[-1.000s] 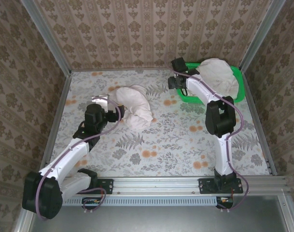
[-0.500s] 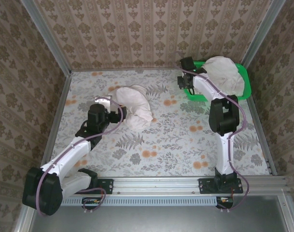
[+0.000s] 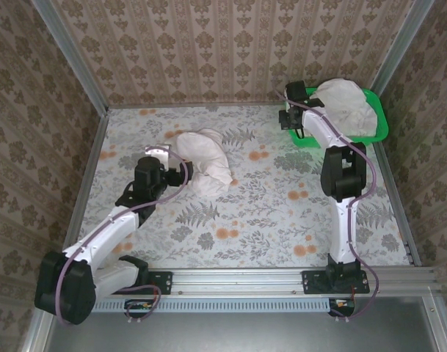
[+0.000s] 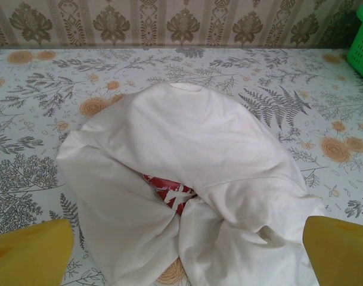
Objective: Fold and stack the t-shirts
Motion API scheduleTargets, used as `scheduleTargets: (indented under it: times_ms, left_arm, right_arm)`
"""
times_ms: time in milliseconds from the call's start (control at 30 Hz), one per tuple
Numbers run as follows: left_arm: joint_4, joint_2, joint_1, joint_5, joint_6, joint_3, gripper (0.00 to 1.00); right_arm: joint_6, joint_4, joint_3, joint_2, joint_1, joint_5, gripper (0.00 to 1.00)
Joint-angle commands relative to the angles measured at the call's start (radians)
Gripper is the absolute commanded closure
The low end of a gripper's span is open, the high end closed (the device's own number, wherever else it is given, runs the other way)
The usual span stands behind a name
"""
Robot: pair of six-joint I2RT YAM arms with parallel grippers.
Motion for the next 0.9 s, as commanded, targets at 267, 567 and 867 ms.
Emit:
scheduleTargets:
  times_ms: [267, 567, 867]
  left_arm:
    - [-0.218, 0.117, -0.003, -0.163, -0.302, 0.186, 0.00]
    - [-0.406, 0.151, 0.189, -0.075, -0.576, 0.220, 0.00]
    - [-0.467, 0.255, 0.253, 0.081, -0.684, 0.220, 0.00]
  right_arm:
    - [-0.024, 0.156, -0.153, -0.202, 0.055, -0.097, 0.34]
    - [-0.069, 0.408, -0.478, -0.391, 0.291, -0.289, 0.26]
    - [-0.082, 0.377, -0.416, -0.221, 0.481, -0.322, 0.28]
